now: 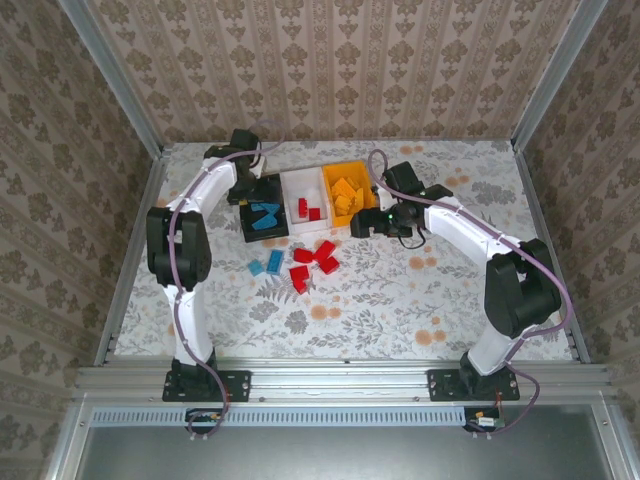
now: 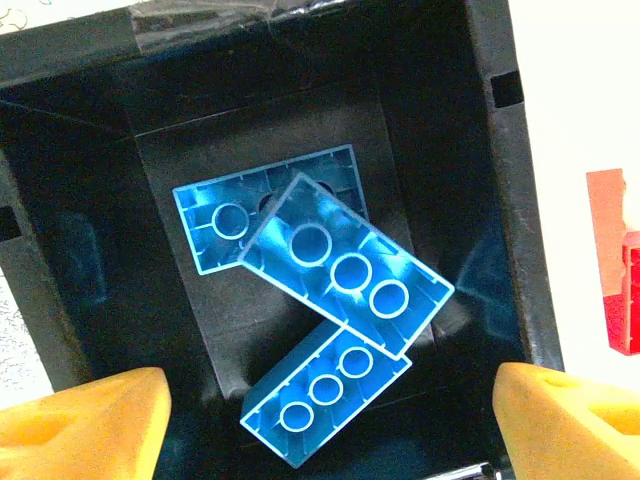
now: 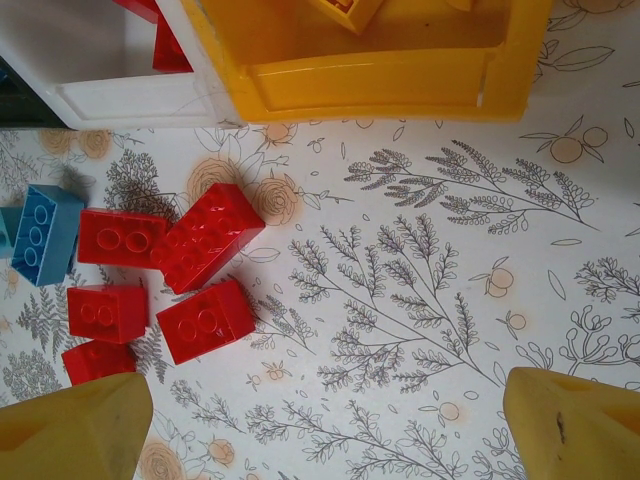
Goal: Sort the legos into containers by color
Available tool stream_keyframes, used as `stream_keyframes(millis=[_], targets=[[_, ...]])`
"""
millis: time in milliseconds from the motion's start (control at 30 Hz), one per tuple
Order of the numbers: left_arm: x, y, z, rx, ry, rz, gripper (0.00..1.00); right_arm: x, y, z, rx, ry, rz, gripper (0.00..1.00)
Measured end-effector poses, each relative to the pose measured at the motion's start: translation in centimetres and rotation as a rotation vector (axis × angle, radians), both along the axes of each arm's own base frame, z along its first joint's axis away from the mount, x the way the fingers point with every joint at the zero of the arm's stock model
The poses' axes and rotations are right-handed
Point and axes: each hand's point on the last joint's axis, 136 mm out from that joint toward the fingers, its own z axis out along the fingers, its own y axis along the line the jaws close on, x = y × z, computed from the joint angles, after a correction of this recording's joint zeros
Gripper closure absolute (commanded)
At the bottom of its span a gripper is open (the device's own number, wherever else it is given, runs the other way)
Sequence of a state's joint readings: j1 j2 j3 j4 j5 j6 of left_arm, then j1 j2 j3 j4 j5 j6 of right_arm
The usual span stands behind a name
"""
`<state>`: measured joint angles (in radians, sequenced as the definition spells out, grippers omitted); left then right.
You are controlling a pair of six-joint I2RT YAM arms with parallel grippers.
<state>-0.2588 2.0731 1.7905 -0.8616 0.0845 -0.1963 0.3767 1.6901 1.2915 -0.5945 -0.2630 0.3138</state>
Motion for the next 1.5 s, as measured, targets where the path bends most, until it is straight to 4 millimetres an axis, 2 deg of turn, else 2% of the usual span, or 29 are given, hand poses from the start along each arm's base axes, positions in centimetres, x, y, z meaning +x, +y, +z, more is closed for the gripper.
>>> stream_keyframes(millis=[100,200,367,467,533,667,767,933,1200,1500], targets=[[-0.9,0.3,0.3,-0.003,-0.001,0.001,0.12,0.1,0.0,0.1,0.001,-0.002,0.000,0.08],[-2.6,0.8,1.6,-0.012,-0.014,0.003,0.11,0.1,0.0,0.1,0.001,-0.003,0.000,0.08],[-7.1,1.7,5.0,-0.046,-0.090,-0.003,0.10,-0.1,0.0,0.0,-0.001,0.003,0.000,0.07],[-10.3,2.1,5.5,-0.060,-0.114,-0.005,0.11,-0.1,0.0,0.1,0.000,0.003,0.000,0.08],[-12.4,2.3,4.5,-0.064,-0.101,-0.003,0.11,-0.1,0.1,0.1,0.005,0.006,0.002,0.08],[-16.1,2.1,0.3,-0.054,-0.008,-0.001,0.13,-0.2,0.3,0.2,0.019,0.012,0.006,0.08],[-17.9,2.5,-2.6,-0.043,0.069,0.029,0.16,-0.3,0.5,0.2,0.030,0.017,0.009,0.08],[-18.4,2.8,-5.0,-0.044,0.112,0.110,0.23,-0.3,0.5,0.2,0.032,0.018,0.011,0.07],[-16.9,3.1,-5.2,-0.056,0.079,0.245,0.25,-0.2,0.7,0.3,0.039,0.010,0.013,0.07],[-16.3,3.4,-7.2,-0.041,0.125,0.341,0.26,-0.1,0.9,0.5,0.054,0.007,0.017,0.07]])
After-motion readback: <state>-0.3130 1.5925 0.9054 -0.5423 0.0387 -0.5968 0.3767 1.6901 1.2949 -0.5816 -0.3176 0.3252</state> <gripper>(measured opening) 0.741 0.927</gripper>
